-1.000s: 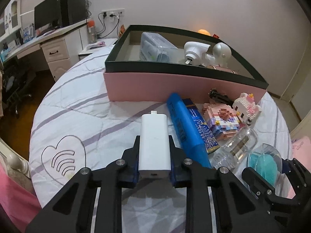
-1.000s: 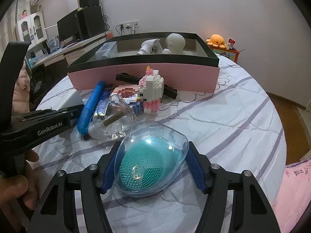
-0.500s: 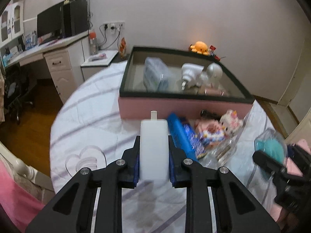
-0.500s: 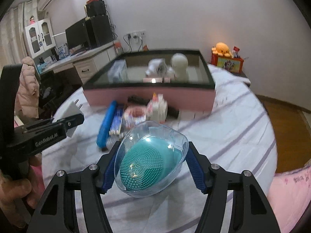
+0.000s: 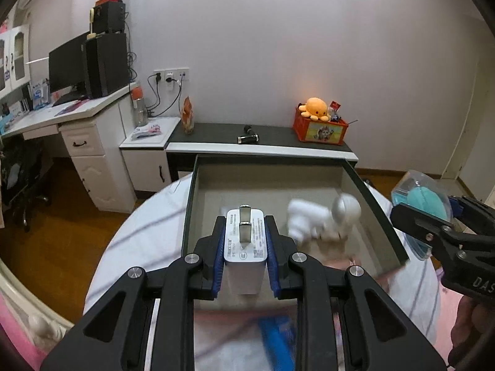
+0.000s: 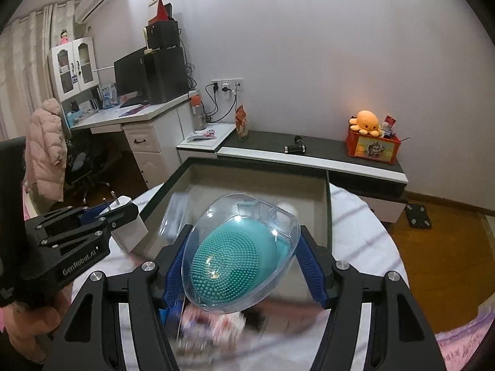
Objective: Organize rigid objects
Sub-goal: 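Lower the charger into the pink box with the left tool while the right tool lowers the brush case, then withdraw both tools from the box, then grasp the blue toothbrush case with the left tool while the right tool grasps the glass bottle, then carry the blue case into the pink box with the left tool while the right tool carries the bottle there, then open both tools and withdraw them from the box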
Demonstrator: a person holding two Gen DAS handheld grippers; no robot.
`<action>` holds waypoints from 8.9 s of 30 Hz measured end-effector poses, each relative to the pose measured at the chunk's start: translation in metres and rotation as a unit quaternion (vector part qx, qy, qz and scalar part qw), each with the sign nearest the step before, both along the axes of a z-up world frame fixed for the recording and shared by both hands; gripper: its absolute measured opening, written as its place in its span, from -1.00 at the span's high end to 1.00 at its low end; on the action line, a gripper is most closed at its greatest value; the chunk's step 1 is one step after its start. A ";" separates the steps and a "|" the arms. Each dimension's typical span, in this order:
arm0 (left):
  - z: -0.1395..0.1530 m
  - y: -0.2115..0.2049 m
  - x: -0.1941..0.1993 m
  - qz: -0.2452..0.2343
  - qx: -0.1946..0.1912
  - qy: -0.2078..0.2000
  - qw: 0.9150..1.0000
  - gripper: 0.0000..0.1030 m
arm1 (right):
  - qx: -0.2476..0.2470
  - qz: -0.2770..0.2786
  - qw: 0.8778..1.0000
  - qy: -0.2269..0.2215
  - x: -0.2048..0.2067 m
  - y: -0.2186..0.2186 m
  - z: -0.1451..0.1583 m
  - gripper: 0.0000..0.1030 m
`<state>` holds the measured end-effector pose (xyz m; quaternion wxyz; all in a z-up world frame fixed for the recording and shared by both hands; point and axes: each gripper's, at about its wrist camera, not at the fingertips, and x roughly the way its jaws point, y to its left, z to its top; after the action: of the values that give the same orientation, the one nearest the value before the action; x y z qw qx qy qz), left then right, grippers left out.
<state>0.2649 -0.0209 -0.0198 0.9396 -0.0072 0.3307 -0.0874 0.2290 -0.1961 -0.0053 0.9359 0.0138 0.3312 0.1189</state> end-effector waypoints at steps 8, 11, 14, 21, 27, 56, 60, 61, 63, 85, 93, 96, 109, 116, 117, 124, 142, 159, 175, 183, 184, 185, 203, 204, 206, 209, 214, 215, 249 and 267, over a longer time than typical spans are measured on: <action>-0.012 -0.025 0.081 -0.008 0.016 0.029 0.999 0.55 | 0.010 -0.002 0.998 0.056 0.101 -0.007 -0.019 -0.27; -0.023 -0.035 0.109 -0.012 0.021 0.051 0.998 0.55 | 0.007 -0.005 0.997 0.078 0.126 -0.009 -0.032 -0.27; -0.035 -0.042 0.127 -0.014 0.028 0.069 0.997 0.55 | 0.009 -0.005 0.994 0.108 0.145 -0.010 -0.049 -0.27; -0.051 -0.046 0.145 -0.006 0.040 0.093 0.995 0.09 | 0.011 -0.008 0.986 0.163 0.164 -0.016 -0.081 -0.28; -0.028 -0.030 0.121 0.021 0.041 0.045 0.998 -0.91 | 0.034 -0.014 0.986 0.161 0.154 -0.024 -0.077 -0.63; 0.048 0.013 -0.156 0.092 0.023 -0.083 0.992 -1.00 | 0.047 -0.063 0.995 -0.067 -0.137 0.004 0.034 -0.79; 0.041 0.012 -0.181 0.091 0.016 -0.073 0.993 -1.00 | 0.049 -0.071 0.993 -0.080 -0.172 0.006 0.027 -0.79; 0.040 0.012 -0.186 0.092 0.015 -0.070 0.993 -1.00 | 0.054 -0.073 0.992 -0.082 -0.179 0.005 0.023 -0.79; 0.037 0.013 -0.196 0.095 0.013 -0.067 0.993 -1.00 | 0.060 -0.080 0.992 -0.081 -0.193 0.003 0.017 -0.79; 0.022 0.019 -0.232 0.093 0.014 -0.059 0.994 -1.00 | 0.039 -0.076 0.994 -0.069 -0.222 0.007 0.000 -0.80; 0.006 0.023 -0.222 0.092 0.007 -0.034 0.995 -1.00 | 0.030 -0.076 0.995 -0.052 -0.215 0.007 -0.010 -0.80; -0.004 0.023 -0.215 0.090 0.004 -0.020 0.996 -1.00 | 0.026 -0.077 0.996 -0.039 -0.209 0.006 -0.018 -0.80; -0.063 0.007 -0.150 0.055 -0.008 0.050 0.997 -1.00 | 0.003 -0.061 0.998 0.024 -0.172 0.009 -0.068 -0.80; -0.093 -0.004 -0.106 0.036 -0.015 0.092 0.995 -0.98 | -0.010 -0.034 0.998 0.059 -0.145 0.018 -0.096 -0.80; -0.097 -0.005 -0.100 0.034 -0.015 0.098 0.994 -0.97 | -0.012 -0.024 0.998 0.065 -0.140 0.022 -0.100 -0.80; -0.114 -0.008 -0.069 0.024 -0.029 0.125 0.991 -0.63 | -0.022 0.019 0.996 0.080 -0.114 0.045 -0.116 -0.80; -0.115 -0.018 -0.068 -0.010 -0.018 0.114 0.993 0.50 | -0.026 0.042 0.994 0.095 -0.094 0.063 -0.129 -0.25; -0.090 0.012 -0.100 0.000 -0.052 0.086 0.995 0.73 | 0.016 0.023 0.997 0.066 -0.117 0.032 -0.100 -0.24; -0.004 0.013 -0.084 -0.021 -0.046 0.009 0.999 0.73 | 0.016 0.015 1.000 -0.006 -0.087 0.003 -0.020 -0.24; 0.014 -0.009 -0.020 -0.037 -0.062 0.008 0.997 0.73 | -0.001 0.010 1.000 -0.019 -0.027 -0.005 0.013 -0.24; 0.014 -0.013 -0.010 -0.038 -0.062 0.009 0.997 0.73 | -0.006 0.010 1.000 -0.017 -0.015 -0.005 0.015 -0.24; 0.014 -0.015 -0.001 -0.038 -0.062 0.011 0.997 0.73 | -0.009 0.009 1.000 -0.015 -0.007 -0.007 0.016 -0.24; -0.045 -0.030 0.134 -0.010 -0.017 0.106 0.994 0.72 | 0.017 0.006 0.991 0.133 0.145 -0.019 -0.067 -0.25; -0.048 -0.030 0.134 -0.009 -0.014 0.109 0.994 0.72 | 0.021 0.005 0.990 0.138 0.146 -0.019 -0.071 -0.25; -0.049 -0.031 0.132 -0.007 -0.007 0.107 0.994 0.70 | 0.029 0.005 0.990 0.142 0.146 -0.021 -0.073 -0.26; -0.045 -0.032 0.126 -0.005 -0.002 0.102 0.995 -0.04 | 0.027 0.008 0.989 0.147 0.144 -0.021 -0.074 -0.48; -0.026 -0.025 0.102 0.011 0.009 0.049 0.999 -0.91 | 0.035 -0.001 0.989 0.142 0.135 -0.025 -0.068 -0.67; -0.023 -0.023 0.097 0.011 0.005 0.046 0.999 -0.93 | 0.037 -0.005 0.989 0.140 0.132 -0.026 -0.066 -0.74; 0.039 -0.012 -0.170 0.022 -0.002 -0.061 0.998 -1.00 | 0.080 -0.089 0.992 -0.043 -0.153 -0.026 -0.002 -0.81; 0.028 0.002 -0.226 0.048 0.003 -0.069 0.996 -1.00 | 0.043 -0.084 0.994 -0.050 -0.206 -0.007 -0.013 -0.81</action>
<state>0.0385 -0.0190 0.0087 0.9634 -0.0145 0.2645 -0.0411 0.0229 -0.2026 -0.0184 0.9565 0.0761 0.2763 0.0545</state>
